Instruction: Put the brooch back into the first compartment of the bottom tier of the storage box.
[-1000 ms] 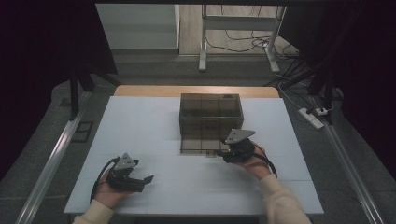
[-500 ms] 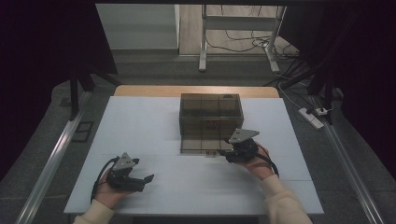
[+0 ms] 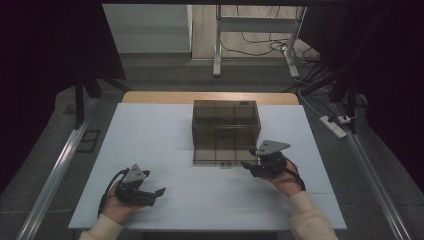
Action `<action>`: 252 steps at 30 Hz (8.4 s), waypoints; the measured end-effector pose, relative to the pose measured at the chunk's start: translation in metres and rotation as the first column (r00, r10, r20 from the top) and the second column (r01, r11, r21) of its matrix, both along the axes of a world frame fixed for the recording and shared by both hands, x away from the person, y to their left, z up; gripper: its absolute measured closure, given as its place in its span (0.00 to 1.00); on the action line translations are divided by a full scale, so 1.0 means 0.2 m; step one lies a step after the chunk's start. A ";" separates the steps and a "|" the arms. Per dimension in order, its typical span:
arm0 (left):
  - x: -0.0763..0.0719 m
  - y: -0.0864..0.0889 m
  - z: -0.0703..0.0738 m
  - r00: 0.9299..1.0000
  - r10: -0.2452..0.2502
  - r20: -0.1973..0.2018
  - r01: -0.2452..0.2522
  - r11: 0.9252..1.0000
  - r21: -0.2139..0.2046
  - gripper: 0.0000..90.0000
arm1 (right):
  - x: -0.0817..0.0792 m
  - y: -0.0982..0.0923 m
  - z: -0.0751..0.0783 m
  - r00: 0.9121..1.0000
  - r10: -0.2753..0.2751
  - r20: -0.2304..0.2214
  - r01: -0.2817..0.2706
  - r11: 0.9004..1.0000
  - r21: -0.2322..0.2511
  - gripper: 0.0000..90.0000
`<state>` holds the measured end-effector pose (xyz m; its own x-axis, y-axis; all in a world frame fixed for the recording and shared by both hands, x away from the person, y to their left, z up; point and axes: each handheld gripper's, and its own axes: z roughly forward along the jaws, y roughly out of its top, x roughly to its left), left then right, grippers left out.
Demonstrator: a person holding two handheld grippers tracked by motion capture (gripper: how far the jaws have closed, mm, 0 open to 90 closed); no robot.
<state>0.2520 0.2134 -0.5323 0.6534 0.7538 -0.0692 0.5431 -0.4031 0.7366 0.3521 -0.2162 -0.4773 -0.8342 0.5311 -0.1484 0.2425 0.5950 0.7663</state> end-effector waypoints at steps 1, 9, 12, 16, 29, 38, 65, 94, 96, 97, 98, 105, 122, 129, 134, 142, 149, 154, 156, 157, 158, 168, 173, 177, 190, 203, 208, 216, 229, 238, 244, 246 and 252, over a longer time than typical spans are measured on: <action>0.00 0.00 0.00 1.000 0.001 0.000 -0.001 1.000 0.001 0.13 | 0.00 -0.01 0.00 1.000 -0.004 0.001 0.004 1.000 -0.002 0.47; 0.00 0.00 0.00 1.000 0.000 0.002 0.000 1.000 0.000 0.13 | -0.01 -0.06 0.00 0.999 -0.040 -0.018 0.040 0.999 0.002 0.47; -0.01 0.00 0.00 1.000 -0.001 0.001 0.001 1.000 0.000 0.13 | -0.02 -0.08 0.00 0.998 -0.057 -0.019 0.057 0.998 -0.002 0.47; -0.01 0.01 0.00 1.000 -0.002 0.002 0.002 1.000 -0.009 0.13 | -0.01 -0.11 -0.01 0.997 -0.080 -0.019 0.080 0.997 -0.008 0.46; -0.01 0.01 0.00 1.000 0.000 0.003 0.000 1.000 -0.018 0.13 | -0.02 -0.18 -0.01 0.990 -0.137 -0.020 0.137 0.990 -0.032 0.44; -0.01 0.02 0.00 1.000 0.000 0.005 0.000 1.000 -0.023 0.13 | -0.03 -0.25 -0.02 0.981 -0.190 -0.035 0.187 0.980 -0.066 0.44; -0.01 0.01 -0.01 1.000 -0.008 -0.001 0.008 1.000 -0.012 0.13 | 0.04 -0.36 -0.10 0.952 -0.239 -0.190 0.206 0.962 -0.179 0.46; -0.01 0.00 -0.01 1.000 -0.022 -0.013 0.022 1.000 0.002 0.13 | 0.06 -0.34 -0.12 0.934 -0.232 -0.273 0.168 0.956 -0.240 0.82; -0.01 0.00 -0.01 1.000 -0.023 -0.013 0.023 1.000 0.002 0.13 | 0.06 -0.34 -0.12 0.933 -0.234 -0.274 0.169 0.956 -0.241 0.84; -0.01 0.00 -0.01 1.000 -0.023 -0.013 0.023 1.000 0.003 0.13 | 0.06 -0.34 -0.12 0.934 -0.230 -0.272 0.165 0.956 -0.241 0.85; -0.01 0.00 -0.01 1.000 -0.023 -0.012 0.023 1.000 0.002 0.13 | 0.06 -0.34 -0.12 0.935 -0.228 -0.273 0.162 0.956 -0.243 0.85; -0.01 0.00 -0.01 1.000 -0.022 -0.014 0.022 1.000 0.002 0.13 | 0.07 -0.37 -0.12 0.931 -0.247 -0.268 0.186 0.954 -0.234 0.91; -0.01 0.01 -0.01 1.000 -0.019 -0.010 0.019 1.000 0.000 0.13 | 0.06 -0.41 -0.04 0.938 -0.249 -0.242 0.228 0.967 -0.112 0.91; -0.01 0.01 -0.01 1.000 -0.018 -0.011 0.018 1.000 -0.001 0.13 | 0.04 -0.38 0.01 0.950 -0.224 -0.218 0.220 0.975 -0.043 0.91; -0.01 0.01 -0.01 1.000 -0.018 -0.011 0.018 1.000 0.000 0.13 | 0.03 -0.35 0.03 0.963 -0.198 -0.185 0.201 0.980 0.000 0.91; -0.01 0.00 -0.02 1.000 -0.018 -0.013 0.018 1.000 0.002 0.13 | 0.01 -0.32 0.06 0.972 -0.157 -0.172 0.170 0.983 0.063 0.91; -0.01 0.00 -0.02 1.000 -0.018 -0.013 0.018 1.000 0.003 0.13 | 0.01 -0.29 0.06 0.978 -0.133 -0.158 0.147 0.986 0.082 0.91; -0.01 0.00 -0.02 1.000 -0.018 -0.013 0.018 1.000 0.003 0.13 | 0.01 -0.26 0.07 0.980 -0.124 -0.153 0.138 0.987 0.086 0.91; -0.01 0.00 -0.02 1.000 -0.018 -0.013 0.018 1.000 0.004 0.13 | 0.01 -0.25 0.07 0.981 -0.123 -0.148 0.138 0.986 0.094 0.91; -0.01 0.00 -0.02 1.000 -0.018 -0.013 0.018 1.000 0.004 0.13 | 0.01 -0.24 0.07 0.982 -0.122 -0.147 0.136 0.986 0.092 0.91; -0.01 0.00 -0.02 1.000 -0.018 -0.013 0.018 1.000 0.004 0.13 | 0.01 -0.24 0.07 0.982 -0.120 -0.145 0.134 0.987 0.089 0.91; -0.01 0.01 -0.02 1.000 -0.015 -0.013 0.015 1.000 0.003 0.13 | 0.02 -0.18 0.07 0.987 -0.098 -0.130 0.113 0.987 0.112 0.91; -0.01 0.01 -0.02 1.000 -0.013 -0.013 0.013 1.000 0.000 0.13 | 0.02 -0.15 0.08 0.989 -0.088 -0.122 0.103 0.986 0.130 0.91; -0.01 0.01 -0.02 1.000 -0.012 -0.013 0.012 1.000 -0.001 0.13 | 0.03 -0.12 0.08 0.990 -0.072 -0.117 0.088 0.987 0.137 0.91; -0.01 0.01 -0.02 1.000 -0.010 -0.009 0.010 1.000 0.000 0.13 | 0.05 -0.03 0.08 0.993 -0.044 -0.107 0.058 0.989 0.139 0.91; -0.01 0.01 -0.02 1.000 -0.012 -0.010 0.012 1.000 0.002 0.13 | 0.08 0.06 0.08 0.994 -0.014 -0.107 0.031 0.988 0.154 0.91; -0.01 0.00 -0.02 1.000 -0.014 -0.012 0.014 1.000 0.004 0.13 | 0.10 0.10 0.08 0.994 -0.001 -0.109 0.018 0.989 0.149 0.91; -0.01 0.01 -0.02 1.000 -0.011 -0.011 0.011 1.000 0.003 0.13 | 0.11 0.16 0.07 0.994 0.016 -0.108 0.001 0.989 0.148 0.91; -0.01 0.00 -0.02 1.000 -0.012 -0.009 0.012 1.000 0.001 0.13 | 0.13 0.25 0.07 0.992 0.053 -0.111 -0.036 0.988 0.153 0.91; -0.01 0.00 -0.02 1.000 -0.014 -0.011 0.014 1.000 0.004 0.13 | 0.14 0.34 0.06 0.990 0.081 -0.112 -0.063 0.986 0.156 0.91; -0.01 0.00 -0.02 1.000 -0.015 -0.012 0.015 1.000 0.003 0.13 | 0.15 0.39 0.06 0.989 0.097 -0.113 -0.079 0.985 0.156 0.91; -0.01 0.00 -0.02 1.000 -0.015 -0.011 0.015 1.000 0.002 0.13 | 0.15 0.41 0.05 0.988 0.102 -0.114 -0.084 0.985 0.153 0.91; -0.01 0.00 -0.02 1.000 -0.017 -0.012 0.017 1.000 0.005 0.13 | 0.16 0.45 0.04 0.986 0.114 -0.119 -0.096 0.985 0.145 0.91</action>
